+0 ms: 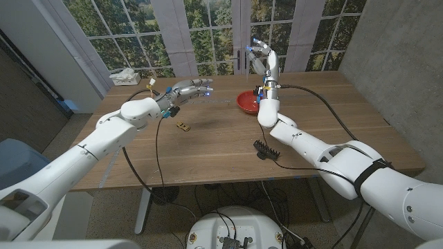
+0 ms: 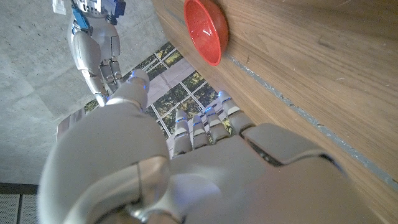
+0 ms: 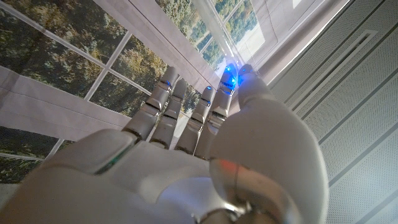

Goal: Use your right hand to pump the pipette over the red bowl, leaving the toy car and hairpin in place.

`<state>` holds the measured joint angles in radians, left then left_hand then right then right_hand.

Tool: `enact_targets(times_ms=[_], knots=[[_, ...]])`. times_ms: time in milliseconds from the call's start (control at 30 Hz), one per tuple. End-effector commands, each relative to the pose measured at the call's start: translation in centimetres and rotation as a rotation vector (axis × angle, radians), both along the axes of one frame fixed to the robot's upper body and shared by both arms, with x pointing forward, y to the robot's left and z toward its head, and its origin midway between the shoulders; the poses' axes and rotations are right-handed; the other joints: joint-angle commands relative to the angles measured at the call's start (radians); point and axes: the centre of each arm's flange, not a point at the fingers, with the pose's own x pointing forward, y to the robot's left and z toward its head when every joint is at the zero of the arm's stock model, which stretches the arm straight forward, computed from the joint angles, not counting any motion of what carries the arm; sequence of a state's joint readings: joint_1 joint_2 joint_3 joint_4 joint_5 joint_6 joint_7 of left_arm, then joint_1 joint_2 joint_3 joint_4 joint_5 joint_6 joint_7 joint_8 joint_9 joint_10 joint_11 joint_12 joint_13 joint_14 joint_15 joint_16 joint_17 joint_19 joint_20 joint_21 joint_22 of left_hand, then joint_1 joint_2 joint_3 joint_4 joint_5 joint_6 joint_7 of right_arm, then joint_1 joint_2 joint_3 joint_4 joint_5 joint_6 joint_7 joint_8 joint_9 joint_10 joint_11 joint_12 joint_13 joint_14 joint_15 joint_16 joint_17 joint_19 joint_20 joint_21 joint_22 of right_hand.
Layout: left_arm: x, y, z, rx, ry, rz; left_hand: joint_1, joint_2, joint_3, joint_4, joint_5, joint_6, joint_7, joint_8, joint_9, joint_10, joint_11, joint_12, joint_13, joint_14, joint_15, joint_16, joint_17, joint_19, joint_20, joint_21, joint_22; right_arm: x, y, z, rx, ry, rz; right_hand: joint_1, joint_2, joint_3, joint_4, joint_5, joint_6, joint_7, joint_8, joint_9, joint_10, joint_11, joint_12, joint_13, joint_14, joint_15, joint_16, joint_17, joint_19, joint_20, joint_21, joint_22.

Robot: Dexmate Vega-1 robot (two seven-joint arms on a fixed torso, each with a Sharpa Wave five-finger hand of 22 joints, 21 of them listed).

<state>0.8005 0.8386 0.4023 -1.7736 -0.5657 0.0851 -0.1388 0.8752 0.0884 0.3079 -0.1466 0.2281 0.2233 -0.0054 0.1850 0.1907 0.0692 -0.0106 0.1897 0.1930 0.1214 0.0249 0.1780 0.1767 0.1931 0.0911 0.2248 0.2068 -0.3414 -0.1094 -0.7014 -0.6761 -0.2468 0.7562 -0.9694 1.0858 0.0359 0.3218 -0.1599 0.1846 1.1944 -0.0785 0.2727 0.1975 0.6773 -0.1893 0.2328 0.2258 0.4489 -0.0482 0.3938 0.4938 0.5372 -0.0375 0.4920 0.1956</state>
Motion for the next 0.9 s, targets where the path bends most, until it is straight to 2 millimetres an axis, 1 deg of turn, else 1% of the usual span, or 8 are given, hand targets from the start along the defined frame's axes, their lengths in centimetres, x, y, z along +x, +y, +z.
enact_targets(times_ms=[33,467,900], knots=[[-0.1,1.8,-1.1,-0.039,0.031,0.072,-0.008,0.0,-0.001,-0.006,-0.001,0.011,-0.002,0.006,0.001,-0.001,0.0,0.01,0.003,-0.003,-0.002,0.007,0.003,-0.003,0.002,0.007,0.006,1.7,0.2,0.7,-0.008,0.055,-0.032,0.002,0.005,0.006,0.0,-0.002,0.004,0.004,0.001,0.003,0.011,-0.002,0.007,0.001,0.01,-0.163,0.001,0.004,0.006,-0.005,0.006,0.003],[-0.6,2.3,-1.2,-0.041,0.032,0.081,-0.012,0.001,-0.002,-0.007,-0.001,0.018,0.001,0.008,0.0,0.0,0.002,0.011,0.003,-0.003,-0.001,0.007,0.003,-0.003,0.002,0.009,0.006,3.6,0.2,1.1,-0.031,0.173,-0.093,0.003,0.006,0.006,0.0,-0.003,0.002,0.008,-0.001,0.003,0.015,0.0,0.007,0.002,0.014,-0.163,0.002,0.004,0.007,-0.005,0.009,0.003],[-0.4,2.2,-0.9,-0.036,0.034,0.072,-0.015,0.002,-0.002,-0.007,-0.002,0.018,0.0,0.008,0.0,-0.002,0.0,0.012,0.002,-0.003,-0.001,0.008,0.003,-0.003,0.003,0.01,0.006,4.4,-0.2,1.0,-0.033,0.219,-0.141,0.004,0.007,0.006,0.0,-0.004,0.004,0.008,-0.002,0.004,0.021,-0.002,0.007,0.002,0.016,-0.164,0.003,0.007,0.006,-0.005,0.012,0.003]])
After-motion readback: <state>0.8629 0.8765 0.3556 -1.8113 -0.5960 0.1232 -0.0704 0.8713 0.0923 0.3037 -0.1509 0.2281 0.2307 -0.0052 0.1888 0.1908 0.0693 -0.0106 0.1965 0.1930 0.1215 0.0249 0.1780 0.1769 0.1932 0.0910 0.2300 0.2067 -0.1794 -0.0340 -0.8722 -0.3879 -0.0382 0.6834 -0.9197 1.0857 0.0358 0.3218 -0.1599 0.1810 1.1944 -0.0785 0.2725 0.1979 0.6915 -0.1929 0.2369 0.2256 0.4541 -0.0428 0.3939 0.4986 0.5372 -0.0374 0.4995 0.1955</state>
